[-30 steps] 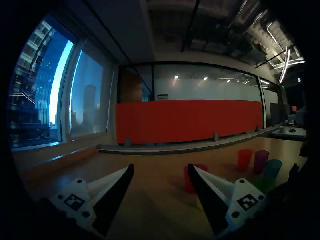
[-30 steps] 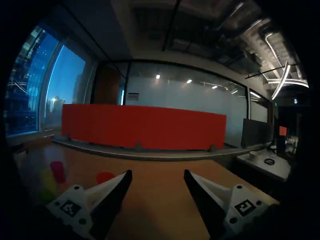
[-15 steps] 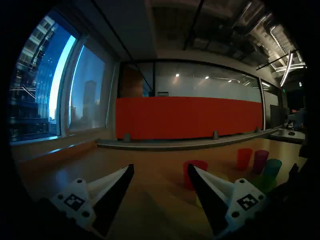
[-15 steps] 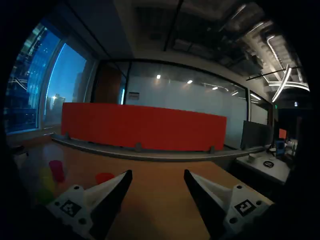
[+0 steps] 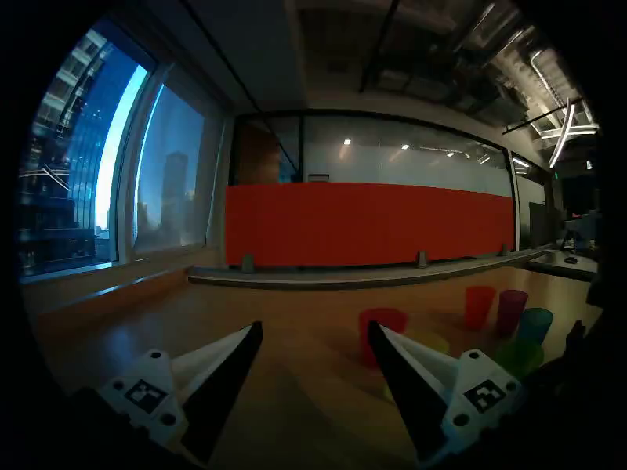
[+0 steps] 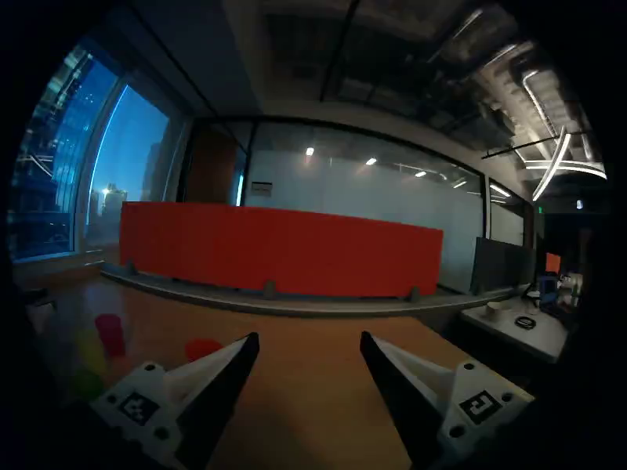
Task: Pour water
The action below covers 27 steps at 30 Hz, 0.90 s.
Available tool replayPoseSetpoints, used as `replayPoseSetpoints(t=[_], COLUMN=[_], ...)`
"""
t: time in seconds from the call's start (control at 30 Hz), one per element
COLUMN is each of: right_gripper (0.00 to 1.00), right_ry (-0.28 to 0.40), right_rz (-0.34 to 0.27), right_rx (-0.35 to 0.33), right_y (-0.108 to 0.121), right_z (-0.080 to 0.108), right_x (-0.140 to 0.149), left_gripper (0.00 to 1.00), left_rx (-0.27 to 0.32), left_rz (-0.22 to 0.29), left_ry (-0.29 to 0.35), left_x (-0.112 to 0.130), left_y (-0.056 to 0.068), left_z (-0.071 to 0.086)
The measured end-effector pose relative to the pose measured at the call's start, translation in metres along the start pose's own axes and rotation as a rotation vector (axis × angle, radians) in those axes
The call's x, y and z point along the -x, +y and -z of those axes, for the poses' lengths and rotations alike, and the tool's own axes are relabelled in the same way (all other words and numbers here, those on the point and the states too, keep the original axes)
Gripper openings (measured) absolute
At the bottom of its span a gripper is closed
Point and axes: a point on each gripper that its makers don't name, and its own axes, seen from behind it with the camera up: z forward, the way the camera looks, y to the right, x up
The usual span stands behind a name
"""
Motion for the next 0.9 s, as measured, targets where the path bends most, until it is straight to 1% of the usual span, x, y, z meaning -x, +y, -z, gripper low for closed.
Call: replayPoseSetpoints(t=[0.3, 0.5, 0.67, 0.9], right_gripper=[1.0, 1.0, 1.0, 1.0], right_ry=[0.016, 0.046, 0.067, 0.099], right_rz=[-0.002, 0.008, 0.003, 0.001], right_rx=[-0.005, -0.024, -0.044, -0.07], right_y=[0.0, -0.001, -0.002, -0.003], right_z=[0.003, 0.008, 0.011, 0.011], right_x=[0.001, -0.003, -0.003, 0.0], left_gripper=[0.99, 1.0, 0.99, 1.0], left_rx=[0.002, 0.002, 0.001, 0.001], left_rz=[-0.003, -0.003, -0.004, -0.003], left_ry=[-0.002, -0.001, -0.001, -0.001], left_x=[0.001, 0.001, 0.001, 0.001], left_y=[0.001, 0.0, 0.0, 0.001], left_z=[0.0, 0.0, -0.001, -0.001])
